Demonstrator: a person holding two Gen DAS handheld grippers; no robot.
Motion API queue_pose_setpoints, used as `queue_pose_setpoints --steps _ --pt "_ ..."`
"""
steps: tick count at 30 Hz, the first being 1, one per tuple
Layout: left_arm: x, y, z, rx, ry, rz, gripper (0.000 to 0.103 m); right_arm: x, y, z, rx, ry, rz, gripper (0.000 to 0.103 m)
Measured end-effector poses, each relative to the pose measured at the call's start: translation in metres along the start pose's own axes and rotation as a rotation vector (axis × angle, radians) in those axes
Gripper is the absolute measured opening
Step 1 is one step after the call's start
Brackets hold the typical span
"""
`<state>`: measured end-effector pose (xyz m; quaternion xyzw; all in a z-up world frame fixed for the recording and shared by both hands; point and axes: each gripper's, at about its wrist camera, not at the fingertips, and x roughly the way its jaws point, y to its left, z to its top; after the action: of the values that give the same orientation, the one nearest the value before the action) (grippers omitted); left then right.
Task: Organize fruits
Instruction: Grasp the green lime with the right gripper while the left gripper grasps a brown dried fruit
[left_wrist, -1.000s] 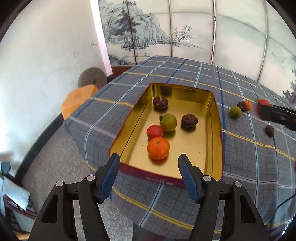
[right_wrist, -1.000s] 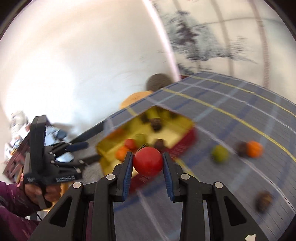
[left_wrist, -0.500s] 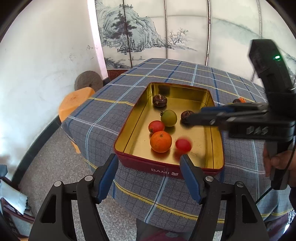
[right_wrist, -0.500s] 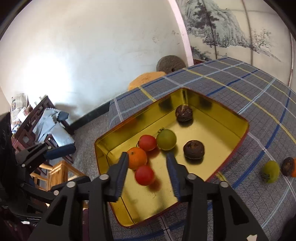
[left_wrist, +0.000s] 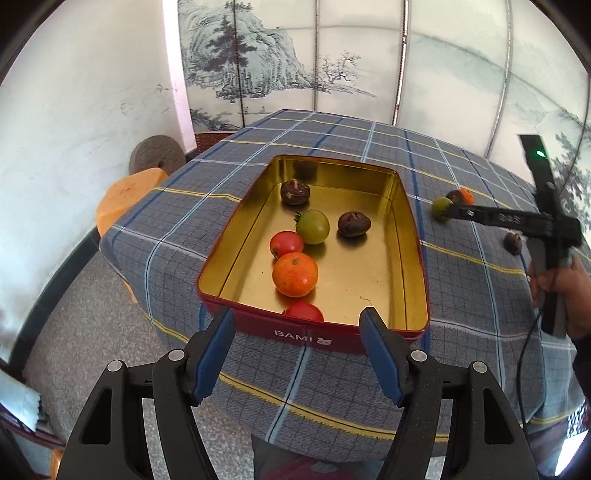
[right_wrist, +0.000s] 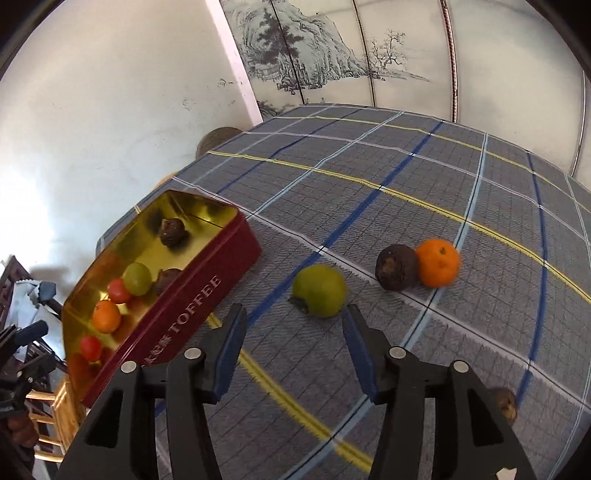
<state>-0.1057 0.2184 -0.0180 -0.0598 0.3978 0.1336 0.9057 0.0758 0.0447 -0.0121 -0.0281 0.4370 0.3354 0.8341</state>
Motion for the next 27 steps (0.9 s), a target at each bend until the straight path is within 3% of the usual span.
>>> queue_pose_setpoints --steps 7,9,10,15,18,22,27 --pt "0.007 -0.007 0.001 0.018 0.030 -0.007 0.070 0.038 0.002 0.015 -0.062 0.060 -0.061 0.053" --pt "0.008 -0.012 0.003 0.030 0.033 -0.010 0.070 0.040 0.003 0.014 -0.088 0.071 -0.079 0.034" --pt "0.007 -0.015 0.004 0.039 0.031 -0.017 0.070 0.035 0.001 0.014 -0.079 0.073 -0.055 0.033" --pt "0.001 -0.055 0.016 0.140 0.001 -0.087 0.070 -0.034 -0.020 -0.010 -0.035 -0.037 -0.015 0.033" --pt "-0.001 -0.085 0.022 0.211 -0.024 -0.131 0.070 -0.087 -0.059 -0.042 0.021 -0.083 -0.114 0.033" --pt "0.005 -0.137 0.036 0.281 -0.056 -0.264 0.071 -0.130 -0.126 -0.082 0.129 -0.086 -0.288 0.034" --pt "0.037 -0.203 0.061 0.289 -0.026 -0.410 0.073 -0.158 -0.189 -0.116 0.270 -0.096 -0.378 0.035"
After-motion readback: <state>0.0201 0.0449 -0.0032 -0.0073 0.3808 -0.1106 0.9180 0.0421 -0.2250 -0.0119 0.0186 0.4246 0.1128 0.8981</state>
